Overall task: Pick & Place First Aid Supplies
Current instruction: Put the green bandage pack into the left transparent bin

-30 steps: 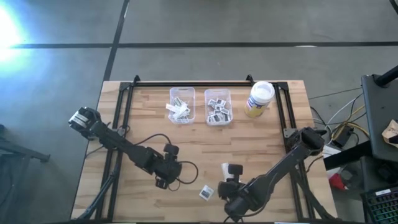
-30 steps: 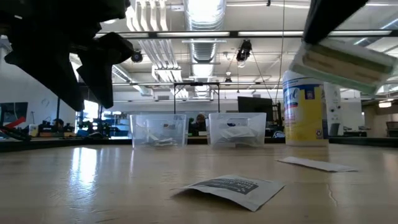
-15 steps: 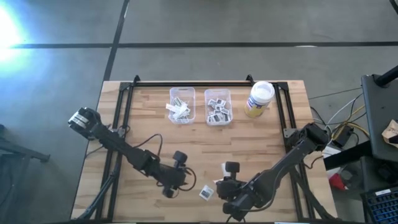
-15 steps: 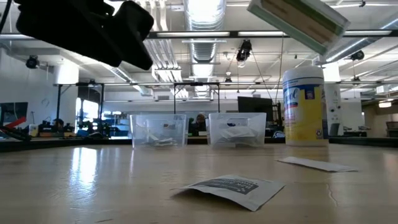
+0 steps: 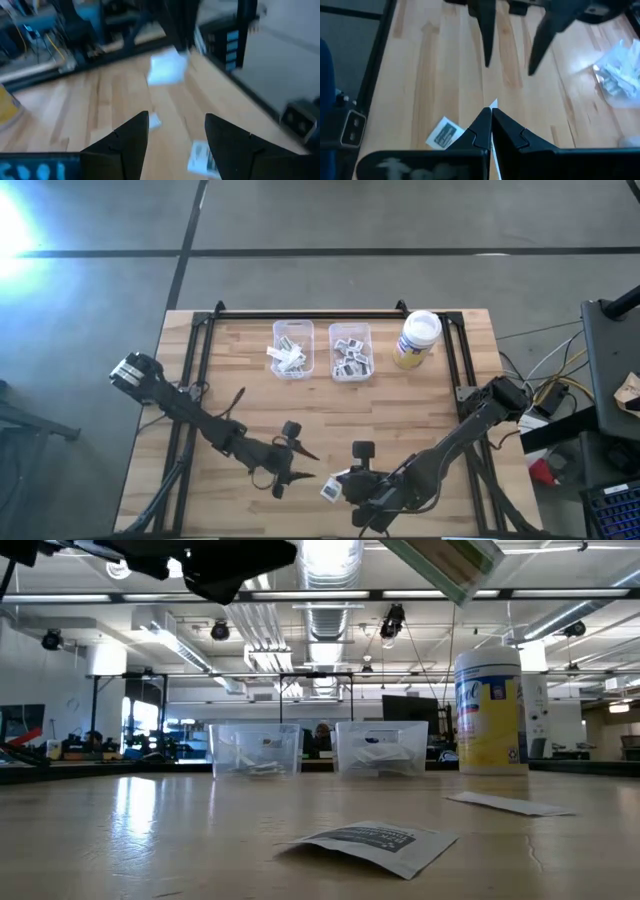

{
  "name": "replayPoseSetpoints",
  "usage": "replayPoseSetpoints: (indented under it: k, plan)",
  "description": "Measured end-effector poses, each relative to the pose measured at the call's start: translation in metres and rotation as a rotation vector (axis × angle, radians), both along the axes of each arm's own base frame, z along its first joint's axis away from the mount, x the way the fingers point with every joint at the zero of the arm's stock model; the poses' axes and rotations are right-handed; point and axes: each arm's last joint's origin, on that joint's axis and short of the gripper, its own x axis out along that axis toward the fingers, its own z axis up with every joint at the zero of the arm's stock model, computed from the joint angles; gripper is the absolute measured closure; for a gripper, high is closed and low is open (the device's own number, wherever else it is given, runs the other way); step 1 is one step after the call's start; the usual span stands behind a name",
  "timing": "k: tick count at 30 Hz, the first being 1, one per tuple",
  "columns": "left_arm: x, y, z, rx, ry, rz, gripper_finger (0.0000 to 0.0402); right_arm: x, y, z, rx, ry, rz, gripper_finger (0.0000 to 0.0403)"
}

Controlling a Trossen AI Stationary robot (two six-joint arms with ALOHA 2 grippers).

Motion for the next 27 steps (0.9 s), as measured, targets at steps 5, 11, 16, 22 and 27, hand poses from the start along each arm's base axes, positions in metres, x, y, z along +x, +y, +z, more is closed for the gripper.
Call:
replayPoseSetpoints:
  k: [5, 11, 16, 22, 27]
  plan:
    - [-0.006, 0.004, -0.001, -0.078, -0.133, 0.003, 0.0195, 0.008, -0.003, 0.004, 0.007, -0.043, 0.011, 0.0394]
    - [-0.012, 0.007, -0.002, -0.123, -0.204, 0.001, 0.0195, 0.019, -0.012, 0.008, 0.016, -0.092, 0.004, 0.0394]
    - [-0.012, 0.007, -0.001, -0.129, -0.216, -0.001, 0.0198, 0.028, -0.02, 0.01, 0.022, -0.12, -0.013, 0.0394]
    - [-0.012, 0.007, -0.001, -0.129, -0.221, -0.001, 0.0207, 0.034, -0.026, 0.012, 0.035, -0.145, -0.031, 0.0394]
    - [-0.012, 0.008, 0.0, -0.133, -0.23, 0.006, 0.0218, 0.035, -0.027, 0.013, 0.038, -0.152, -0.031, 0.0394]
